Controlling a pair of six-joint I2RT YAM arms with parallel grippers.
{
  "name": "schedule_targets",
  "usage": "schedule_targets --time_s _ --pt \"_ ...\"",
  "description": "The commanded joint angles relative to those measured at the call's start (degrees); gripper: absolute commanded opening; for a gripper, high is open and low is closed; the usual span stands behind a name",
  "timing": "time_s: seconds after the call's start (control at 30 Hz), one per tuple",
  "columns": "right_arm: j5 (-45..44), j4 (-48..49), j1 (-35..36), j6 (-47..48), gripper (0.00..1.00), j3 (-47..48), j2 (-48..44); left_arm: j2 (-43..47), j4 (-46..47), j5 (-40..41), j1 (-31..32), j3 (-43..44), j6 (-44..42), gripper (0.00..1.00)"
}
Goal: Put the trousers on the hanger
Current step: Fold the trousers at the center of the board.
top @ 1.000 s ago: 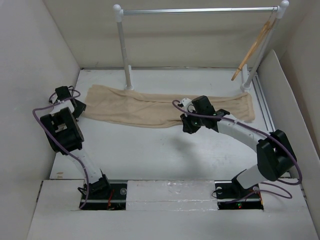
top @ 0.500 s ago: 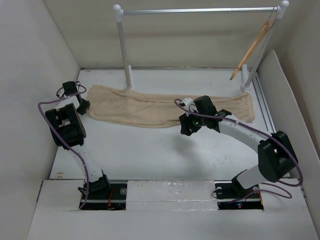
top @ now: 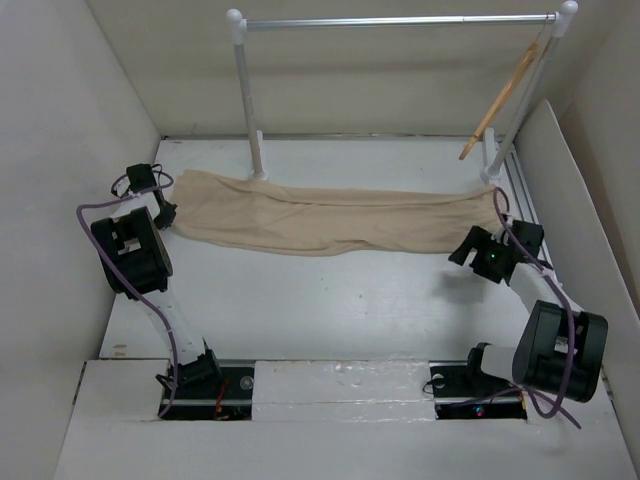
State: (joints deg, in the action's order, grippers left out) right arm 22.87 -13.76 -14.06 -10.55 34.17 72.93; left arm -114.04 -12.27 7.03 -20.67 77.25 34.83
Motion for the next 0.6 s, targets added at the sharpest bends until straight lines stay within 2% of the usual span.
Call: schedule_targets --time_s 0.0,0.03,0.2,0.27,0.33,0.37,0.5,0.53,0.57 --pt "-3.5 6.3 -6.6 -4.7 0.86 -1.4 -1.6 2.0 -2.1 2.4 -0.3 -1.3 -1.6 0.0" --pt "-4.9 7.5 -9.6 -5.6 0.86 -1.7 -0.8 2.1 -2.1 2.4 -0.3 -1.3 -1.6 0.0" --pt "-6.6 15.0 -13.2 -8.0 0.82 3.1 10.5 1.7 -2.2 2.4 -0.3 -1.3 -2.2 0.0" --pt "-7.6 15.8 -13.2 -9.0 0.69 4.8 15.3 1.6 -2.1 2.8 -0.3 -1.3 -2.2 0.0" --pt "-6.5 17.7 -13.2 -10.8 0.66 6.6 18.8 1.3 -2.1 2.9 -0.3 -1.4 -2.3 0.0" --pt "-6.2 18.7 -13.2 -11.5 0.59 7.3 19.9 0.9 -2.0 3.3 -0.3 -1.3 -2.5 0.0" --pt "-7.8 16.6 -10.7 -11.4 0.46 12.6 23.6 -0.1 -2.9 4.7 -0.9 0.0 -2.9 0.0" --pt "-7.4 16.5 -10.0 -11.5 0.38 14.2 24.4 0.0 -2.9 4.7 -0.9 0.1 -3.1 0.0" --pt "-7.1 16.5 -10.0 -11.5 0.21 14.9 25.9 0.2 -2.8 4.6 -0.9 0.0 -3.2 0.0"
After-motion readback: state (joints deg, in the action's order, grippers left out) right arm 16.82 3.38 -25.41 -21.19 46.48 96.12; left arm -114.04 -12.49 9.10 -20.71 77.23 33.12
